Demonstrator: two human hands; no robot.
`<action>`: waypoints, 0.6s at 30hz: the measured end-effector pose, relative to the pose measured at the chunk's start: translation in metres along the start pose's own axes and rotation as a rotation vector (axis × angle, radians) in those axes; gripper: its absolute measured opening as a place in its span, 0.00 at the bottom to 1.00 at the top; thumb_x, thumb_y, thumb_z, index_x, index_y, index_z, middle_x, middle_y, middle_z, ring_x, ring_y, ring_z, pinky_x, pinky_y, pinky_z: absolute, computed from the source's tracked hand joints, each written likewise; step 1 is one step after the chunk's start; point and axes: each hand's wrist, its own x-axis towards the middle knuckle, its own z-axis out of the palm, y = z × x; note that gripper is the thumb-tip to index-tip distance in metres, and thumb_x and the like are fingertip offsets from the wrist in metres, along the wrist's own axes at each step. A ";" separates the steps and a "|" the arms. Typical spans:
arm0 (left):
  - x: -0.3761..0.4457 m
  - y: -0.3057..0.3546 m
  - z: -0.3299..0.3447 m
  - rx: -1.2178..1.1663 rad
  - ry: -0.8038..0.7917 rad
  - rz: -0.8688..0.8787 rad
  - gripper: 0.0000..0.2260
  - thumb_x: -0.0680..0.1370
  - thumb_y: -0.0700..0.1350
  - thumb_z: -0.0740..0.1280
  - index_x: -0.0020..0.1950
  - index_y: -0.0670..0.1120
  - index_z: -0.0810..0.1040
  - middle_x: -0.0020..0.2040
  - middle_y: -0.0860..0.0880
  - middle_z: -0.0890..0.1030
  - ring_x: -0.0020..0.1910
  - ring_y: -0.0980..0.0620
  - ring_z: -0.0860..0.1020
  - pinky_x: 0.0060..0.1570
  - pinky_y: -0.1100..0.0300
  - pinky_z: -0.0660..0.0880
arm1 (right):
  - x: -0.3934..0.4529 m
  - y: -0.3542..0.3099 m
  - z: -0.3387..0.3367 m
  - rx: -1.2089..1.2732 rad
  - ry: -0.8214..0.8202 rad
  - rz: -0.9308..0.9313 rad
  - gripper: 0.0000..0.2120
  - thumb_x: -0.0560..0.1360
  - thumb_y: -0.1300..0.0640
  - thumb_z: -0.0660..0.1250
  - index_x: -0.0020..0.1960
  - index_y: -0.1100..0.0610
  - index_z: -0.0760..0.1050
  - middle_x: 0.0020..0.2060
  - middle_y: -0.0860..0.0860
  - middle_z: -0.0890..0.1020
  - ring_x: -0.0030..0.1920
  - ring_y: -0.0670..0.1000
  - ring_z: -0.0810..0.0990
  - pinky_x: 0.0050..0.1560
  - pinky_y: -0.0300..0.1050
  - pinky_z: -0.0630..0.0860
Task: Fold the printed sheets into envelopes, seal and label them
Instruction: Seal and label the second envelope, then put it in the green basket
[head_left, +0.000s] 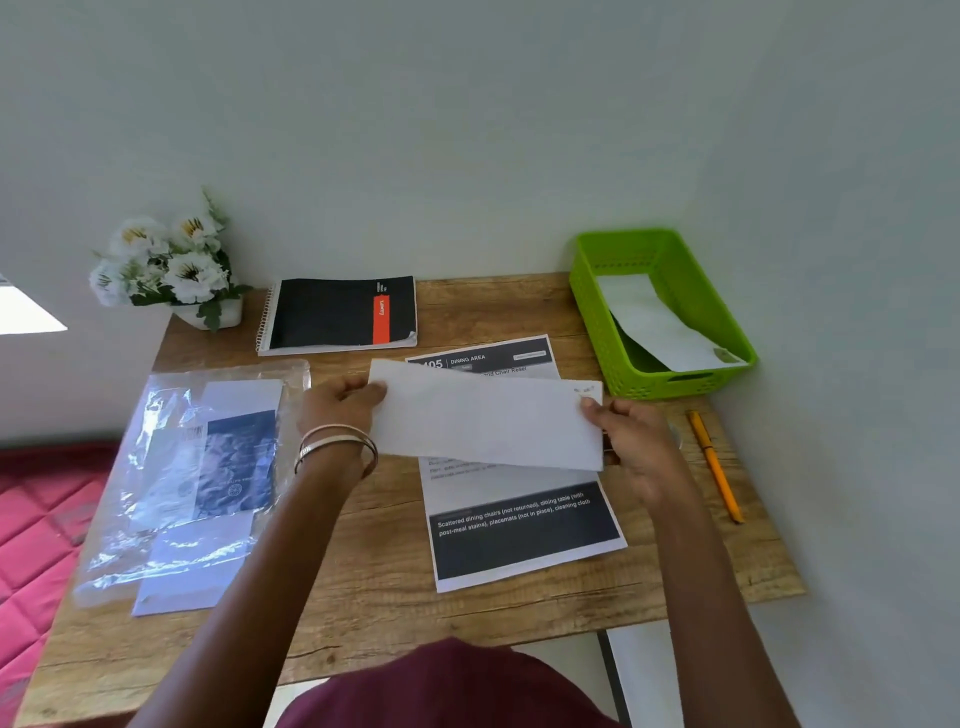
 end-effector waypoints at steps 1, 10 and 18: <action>0.000 0.008 0.002 -0.029 -0.018 0.026 0.09 0.74 0.46 0.69 0.53 0.44 0.80 0.47 0.48 0.81 0.38 0.52 0.78 0.30 0.65 0.71 | -0.002 -0.005 -0.006 -0.002 0.002 -0.033 0.04 0.76 0.58 0.68 0.48 0.58 0.80 0.41 0.52 0.85 0.39 0.49 0.82 0.33 0.41 0.75; -0.008 0.058 0.057 -0.208 -0.244 0.141 0.04 0.75 0.43 0.68 0.42 0.50 0.81 0.41 0.46 0.83 0.37 0.49 0.82 0.42 0.54 0.79 | -0.005 -0.045 -0.075 0.339 0.325 -0.262 0.10 0.74 0.66 0.68 0.55 0.61 0.77 0.42 0.53 0.84 0.41 0.50 0.84 0.41 0.48 0.82; -0.031 0.050 0.106 -0.130 -0.334 0.175 0.06 0.76 0.39 0.66 0.41 0.47 0.80 0.39 0.49 0.83 0.36 0.51 0.80 0.40 0.57 0.75 | 0.037 -0.056 -0.103 0.460 0.511 -0.222 0.08 0.76 0.66 0.66 0.55 0.63 0.75 0.44 0.55 0.81 0.40 0.49 0.83 0.38 0.48 0.82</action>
